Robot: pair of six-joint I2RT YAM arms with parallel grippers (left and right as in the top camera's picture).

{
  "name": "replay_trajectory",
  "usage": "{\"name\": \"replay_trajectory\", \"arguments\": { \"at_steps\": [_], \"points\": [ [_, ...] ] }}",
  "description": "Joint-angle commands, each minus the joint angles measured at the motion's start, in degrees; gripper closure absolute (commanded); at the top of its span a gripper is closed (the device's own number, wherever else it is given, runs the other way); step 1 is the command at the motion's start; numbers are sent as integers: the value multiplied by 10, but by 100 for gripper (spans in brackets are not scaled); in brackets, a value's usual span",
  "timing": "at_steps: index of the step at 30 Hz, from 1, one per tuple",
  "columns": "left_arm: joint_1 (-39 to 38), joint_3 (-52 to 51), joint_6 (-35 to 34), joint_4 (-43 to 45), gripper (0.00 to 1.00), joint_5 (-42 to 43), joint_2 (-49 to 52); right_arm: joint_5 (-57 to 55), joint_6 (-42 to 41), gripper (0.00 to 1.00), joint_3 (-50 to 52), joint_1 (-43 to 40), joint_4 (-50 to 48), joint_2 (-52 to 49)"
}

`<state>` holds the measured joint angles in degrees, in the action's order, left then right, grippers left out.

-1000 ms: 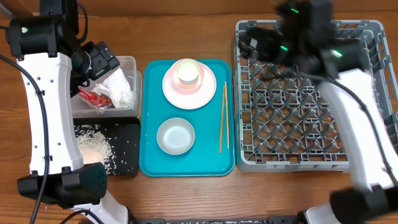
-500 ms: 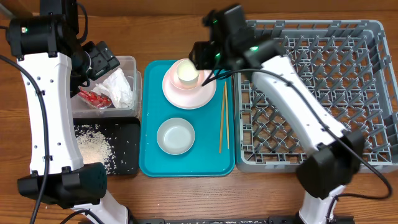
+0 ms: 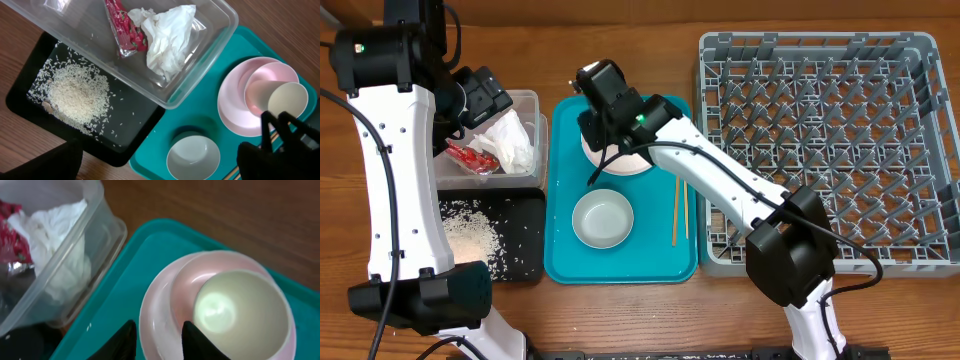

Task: Sort waste into correct bins and load items into the dishwasher
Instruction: 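Lower the right gripper and grasp the white cup rim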

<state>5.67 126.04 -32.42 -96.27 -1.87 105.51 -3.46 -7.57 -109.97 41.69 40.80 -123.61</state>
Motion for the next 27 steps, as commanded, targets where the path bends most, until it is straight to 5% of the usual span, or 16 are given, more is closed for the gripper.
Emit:
{"name": "replay_trajectory", "arguments": {
  "at_steps": [1,5,9,12,17,27],
  "points": [
    [-1,1,7,-1,0,2,-5,-34,21,69,-10,-9,-23,-6],
    [-1,1,7,-1,0,2,-5,-42,21,69,-10,-16,-35,-7],
    [-1,1,7,-1,0,2,-5,-42,21,50,-10,-16,-25,-7],
    [-1,1,7,-1,0,2,-5,-46,21,46,-10,-17,-21,-7],
    [-1,1,7,-1,0,2,-5,-63,31,64,-10,-17,-7,-8],
    [-1,1,7,-1,0,2,-5,-54,47,72,40,-17,-45,-8]
  ]
}}
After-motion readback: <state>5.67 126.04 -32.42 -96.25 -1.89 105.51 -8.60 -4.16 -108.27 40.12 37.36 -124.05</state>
